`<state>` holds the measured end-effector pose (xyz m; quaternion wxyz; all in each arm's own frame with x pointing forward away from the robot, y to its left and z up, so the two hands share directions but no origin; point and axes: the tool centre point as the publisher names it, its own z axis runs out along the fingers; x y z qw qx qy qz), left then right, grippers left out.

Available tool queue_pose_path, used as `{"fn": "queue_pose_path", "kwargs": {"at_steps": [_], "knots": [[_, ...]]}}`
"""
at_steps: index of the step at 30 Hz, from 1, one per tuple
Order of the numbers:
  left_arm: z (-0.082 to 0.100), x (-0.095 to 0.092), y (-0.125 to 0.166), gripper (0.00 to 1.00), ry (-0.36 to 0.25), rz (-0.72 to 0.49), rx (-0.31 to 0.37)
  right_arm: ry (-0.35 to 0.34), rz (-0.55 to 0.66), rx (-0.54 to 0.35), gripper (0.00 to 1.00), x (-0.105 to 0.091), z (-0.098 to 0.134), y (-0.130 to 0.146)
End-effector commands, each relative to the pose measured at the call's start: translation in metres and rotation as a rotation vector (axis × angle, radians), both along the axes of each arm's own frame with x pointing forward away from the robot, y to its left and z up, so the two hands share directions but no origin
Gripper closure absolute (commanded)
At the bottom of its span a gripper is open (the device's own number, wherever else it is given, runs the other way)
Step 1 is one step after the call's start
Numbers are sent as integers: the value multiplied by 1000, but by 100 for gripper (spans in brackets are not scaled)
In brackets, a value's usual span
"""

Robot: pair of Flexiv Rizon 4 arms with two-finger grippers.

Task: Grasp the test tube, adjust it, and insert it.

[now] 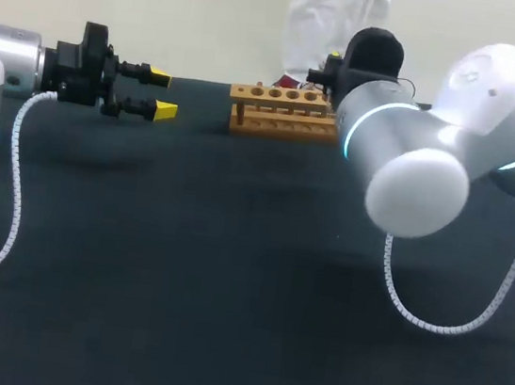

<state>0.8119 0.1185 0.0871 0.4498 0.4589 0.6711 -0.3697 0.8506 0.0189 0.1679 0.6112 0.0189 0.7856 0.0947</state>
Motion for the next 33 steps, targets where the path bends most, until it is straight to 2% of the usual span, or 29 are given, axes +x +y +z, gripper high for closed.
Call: {"fn": "queue_pose_path", "kwargs": {"at_steps": [1, 8, 15, 24, 33], "knots": [[-1, 2, 0, 0, -2, -3, -3, -55, -32, 3, 100, 6, -3, 7], [-1, 2, 0, 0, -2, -3, -3, -159, -79, -10, 100, 19, 1, 7], [-1, 2, 0, 0, -2, -3, -3, -235, -65, -47, 100, 32, -3, 6], [-1, 2, 0, 0, -2, -3, -3, -269, -73, -57, 100, 42, -6, 2], [-1, 2, 0, 0, -2, -3, -3, -264, -63, -55, 100, 48, -12, 2]]}}
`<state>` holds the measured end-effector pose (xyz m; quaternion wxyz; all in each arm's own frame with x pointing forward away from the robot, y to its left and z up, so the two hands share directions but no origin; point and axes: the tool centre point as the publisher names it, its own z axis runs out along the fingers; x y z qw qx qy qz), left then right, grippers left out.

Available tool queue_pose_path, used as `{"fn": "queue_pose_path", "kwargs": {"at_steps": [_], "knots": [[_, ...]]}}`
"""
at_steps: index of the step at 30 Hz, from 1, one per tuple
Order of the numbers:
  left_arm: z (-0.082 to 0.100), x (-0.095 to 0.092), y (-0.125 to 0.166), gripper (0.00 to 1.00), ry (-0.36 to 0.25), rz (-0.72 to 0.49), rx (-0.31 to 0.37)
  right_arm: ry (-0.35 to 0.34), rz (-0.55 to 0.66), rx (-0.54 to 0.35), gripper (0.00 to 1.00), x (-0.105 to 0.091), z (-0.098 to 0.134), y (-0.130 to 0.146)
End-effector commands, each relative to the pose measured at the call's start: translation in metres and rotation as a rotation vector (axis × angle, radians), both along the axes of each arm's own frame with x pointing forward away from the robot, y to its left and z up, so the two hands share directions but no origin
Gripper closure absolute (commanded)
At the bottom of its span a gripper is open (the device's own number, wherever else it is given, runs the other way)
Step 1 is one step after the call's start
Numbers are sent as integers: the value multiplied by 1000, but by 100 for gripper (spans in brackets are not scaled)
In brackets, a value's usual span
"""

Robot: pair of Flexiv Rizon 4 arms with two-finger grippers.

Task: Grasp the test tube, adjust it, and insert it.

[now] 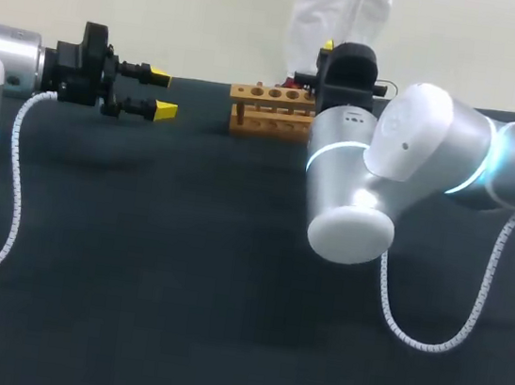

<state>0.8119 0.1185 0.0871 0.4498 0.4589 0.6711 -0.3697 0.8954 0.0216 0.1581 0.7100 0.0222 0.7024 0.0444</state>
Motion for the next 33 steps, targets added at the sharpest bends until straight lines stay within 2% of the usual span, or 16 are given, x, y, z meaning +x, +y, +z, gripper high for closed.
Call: {"fn": "queue_pose_path", "kwargs": {"at_steps": [1, 33], "knots": [[-1, 2, 0, 0, -2, -3, -3, -8, 27, 5, 100, 4, -4, -2], [-1, 2, 0, 0, -2, -3, -3, 13, 41, 18, 100, 11, -28, -9]]}}
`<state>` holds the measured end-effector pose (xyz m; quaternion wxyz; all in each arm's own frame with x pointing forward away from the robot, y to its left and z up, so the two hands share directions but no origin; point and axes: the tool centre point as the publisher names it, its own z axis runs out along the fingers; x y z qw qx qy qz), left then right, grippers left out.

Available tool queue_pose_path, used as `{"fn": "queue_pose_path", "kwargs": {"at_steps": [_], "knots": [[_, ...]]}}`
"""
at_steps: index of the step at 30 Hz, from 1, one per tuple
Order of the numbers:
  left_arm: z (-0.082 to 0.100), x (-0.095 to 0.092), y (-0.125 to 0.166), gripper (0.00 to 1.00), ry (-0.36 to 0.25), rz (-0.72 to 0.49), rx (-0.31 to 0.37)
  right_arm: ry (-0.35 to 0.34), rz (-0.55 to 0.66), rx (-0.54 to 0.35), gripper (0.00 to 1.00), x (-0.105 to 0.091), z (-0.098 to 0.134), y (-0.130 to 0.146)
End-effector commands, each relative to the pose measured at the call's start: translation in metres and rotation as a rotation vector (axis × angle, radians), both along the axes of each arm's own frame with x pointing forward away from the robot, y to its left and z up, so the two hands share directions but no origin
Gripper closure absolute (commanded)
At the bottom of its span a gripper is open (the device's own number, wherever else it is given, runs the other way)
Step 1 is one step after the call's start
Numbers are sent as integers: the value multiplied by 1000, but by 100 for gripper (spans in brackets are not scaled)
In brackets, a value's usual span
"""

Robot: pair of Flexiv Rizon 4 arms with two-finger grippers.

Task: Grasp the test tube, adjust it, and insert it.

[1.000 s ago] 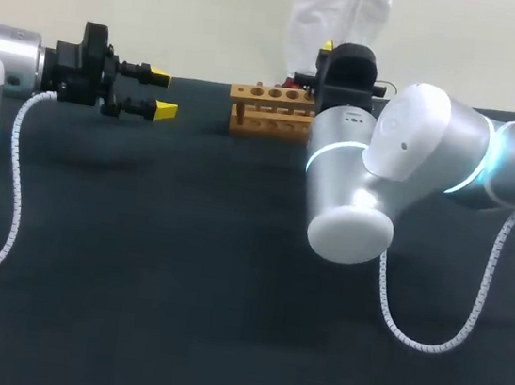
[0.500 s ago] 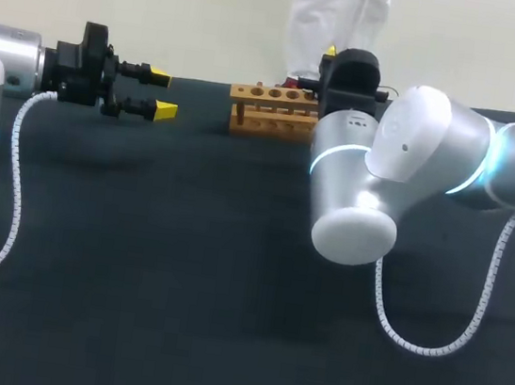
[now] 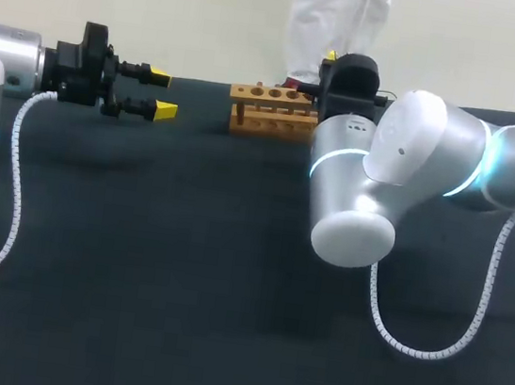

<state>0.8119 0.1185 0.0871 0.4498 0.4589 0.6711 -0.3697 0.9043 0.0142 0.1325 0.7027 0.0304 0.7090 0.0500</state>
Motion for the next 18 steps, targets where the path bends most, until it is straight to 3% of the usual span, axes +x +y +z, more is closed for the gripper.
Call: {"fn": "queue_pose_path", "kwargs": {"at_steps": [1, 18], "knots": [[-1, 2, 0, 0, -2, -3, -3, -6, 45, -1, 100, 2, -4, -2], [-1, 2, 0, 0, -2, -3, -3, 27, 64, -14, 100, 6, -23, 6]]}}
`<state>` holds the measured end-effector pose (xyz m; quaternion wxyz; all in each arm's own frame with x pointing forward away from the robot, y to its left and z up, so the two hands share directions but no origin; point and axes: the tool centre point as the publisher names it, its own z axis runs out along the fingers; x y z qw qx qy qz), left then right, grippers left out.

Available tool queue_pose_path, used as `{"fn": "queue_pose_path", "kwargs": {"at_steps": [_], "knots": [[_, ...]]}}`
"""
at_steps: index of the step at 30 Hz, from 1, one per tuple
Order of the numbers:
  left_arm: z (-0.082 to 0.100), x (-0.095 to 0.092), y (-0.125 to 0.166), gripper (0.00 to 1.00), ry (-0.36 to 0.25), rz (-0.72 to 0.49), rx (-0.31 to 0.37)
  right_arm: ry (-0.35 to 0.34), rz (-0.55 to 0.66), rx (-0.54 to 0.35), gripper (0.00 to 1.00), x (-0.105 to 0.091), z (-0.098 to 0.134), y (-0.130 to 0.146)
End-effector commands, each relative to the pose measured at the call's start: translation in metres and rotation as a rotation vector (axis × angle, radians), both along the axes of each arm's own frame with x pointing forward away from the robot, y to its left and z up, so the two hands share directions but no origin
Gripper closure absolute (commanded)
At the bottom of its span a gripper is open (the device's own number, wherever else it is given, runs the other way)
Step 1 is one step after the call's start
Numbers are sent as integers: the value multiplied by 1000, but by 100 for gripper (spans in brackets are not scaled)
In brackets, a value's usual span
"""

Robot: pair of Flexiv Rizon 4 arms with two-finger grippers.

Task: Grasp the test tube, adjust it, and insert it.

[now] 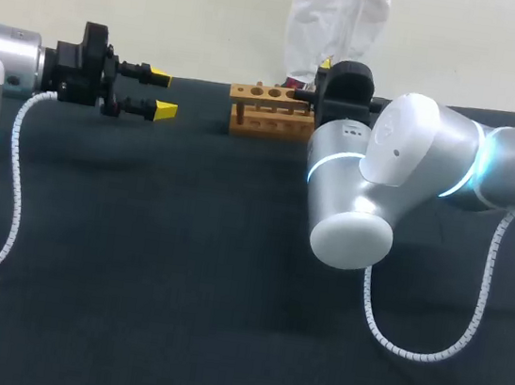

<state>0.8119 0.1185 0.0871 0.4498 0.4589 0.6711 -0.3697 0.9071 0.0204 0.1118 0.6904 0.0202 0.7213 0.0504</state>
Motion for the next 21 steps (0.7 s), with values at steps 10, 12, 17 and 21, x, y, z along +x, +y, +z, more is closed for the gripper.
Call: {"fn": "queue_pose_path", "kwargs": {"at_steps": [10, 12, 17, 21], "knots": [[-1, 2, 0, 0, -2, -3, -3, 11, 36, 22, 100, 2, -13, 1], [-1, 2, 0, 0, -2, -3, -3, 11, 31, 28, 100, 1, -15, 1], [-1, 2, 0, 0, -2, -3, -3, 19, 28, 31, 100, 0, -19, 1], [-1, 2, 0, 0, -2, -3, -3, 22, 29, 31, 95, 0, -21, 1]]}}
